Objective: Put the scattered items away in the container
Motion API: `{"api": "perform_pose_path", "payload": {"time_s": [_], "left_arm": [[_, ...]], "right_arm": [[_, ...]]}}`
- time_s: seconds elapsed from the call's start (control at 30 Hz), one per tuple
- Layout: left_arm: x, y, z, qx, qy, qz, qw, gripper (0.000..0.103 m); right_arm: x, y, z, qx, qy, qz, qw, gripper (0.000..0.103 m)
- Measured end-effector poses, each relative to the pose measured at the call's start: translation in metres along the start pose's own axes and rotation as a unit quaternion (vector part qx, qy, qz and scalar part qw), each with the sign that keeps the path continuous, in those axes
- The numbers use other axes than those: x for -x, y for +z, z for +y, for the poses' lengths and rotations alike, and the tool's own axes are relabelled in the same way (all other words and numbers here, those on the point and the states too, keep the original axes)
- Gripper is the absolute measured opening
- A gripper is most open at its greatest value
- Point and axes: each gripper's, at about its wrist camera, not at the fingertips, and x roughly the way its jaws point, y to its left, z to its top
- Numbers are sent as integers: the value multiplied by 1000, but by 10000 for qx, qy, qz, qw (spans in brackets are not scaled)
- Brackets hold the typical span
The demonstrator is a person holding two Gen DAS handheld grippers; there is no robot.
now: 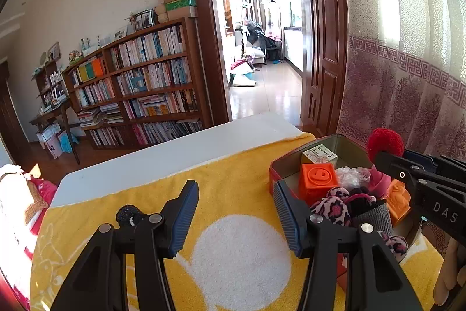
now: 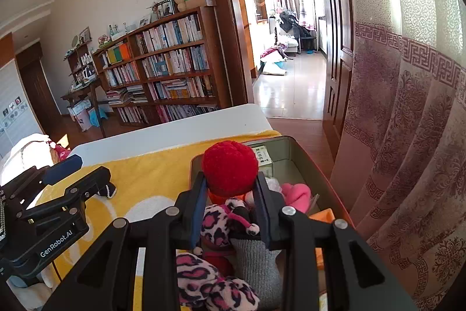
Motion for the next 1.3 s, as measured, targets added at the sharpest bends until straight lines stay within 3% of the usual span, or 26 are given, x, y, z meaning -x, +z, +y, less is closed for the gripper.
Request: {"api": "perform_pose_path", "payload": {"time_s": [0.17, 0.37, 0.57, 0.67, 0.77, 0.8, 1.07, 1.17, 1.3], "left_arm": [[-15, 7, -16, 174, -498, 212, 9984, 56], [-32, 18, -47, 35, -803, 299, 9963, 56], [-47, 16, -45, 183, -804, 437, 9956, 56], [-55, 10, -19, 461, -567, 551, 9958, 57], [-61, -1, 20, 832, -192, 623, 9944, 79], [-62, -5, 36, 957, -35, 632, 9934, 81], [-85, -44, 155, 1891, 769, 967, 9742, 81], [-105, -59, 179, 2030, 911, 1219, 9673, 81], [-131, -71, 189, 2107, 805, 1449, 9634, 82]], "right_arm": [[5, 6, -38, -233, -225, -76, 9994, 34], [6, 13, -68, -414, -364, -126, 9984, 34], [1, 9, -71, -419, -260, -64, 9988, 34], [-6, 6, -67, -396, -158, -13, 9991, 34], [-13, 6, -59, -390, -45, 45, 9992, 34], [-14, 6, -56, -374, -14, 51, 9993, 34], [-22, 8, -31, -252, 159, 85, 9995, 34], [-27, 8, -22, -212, 173, 131, 9995, 34], [-33, 6, -15, -171, 150, 201, 9995, 34]]}}
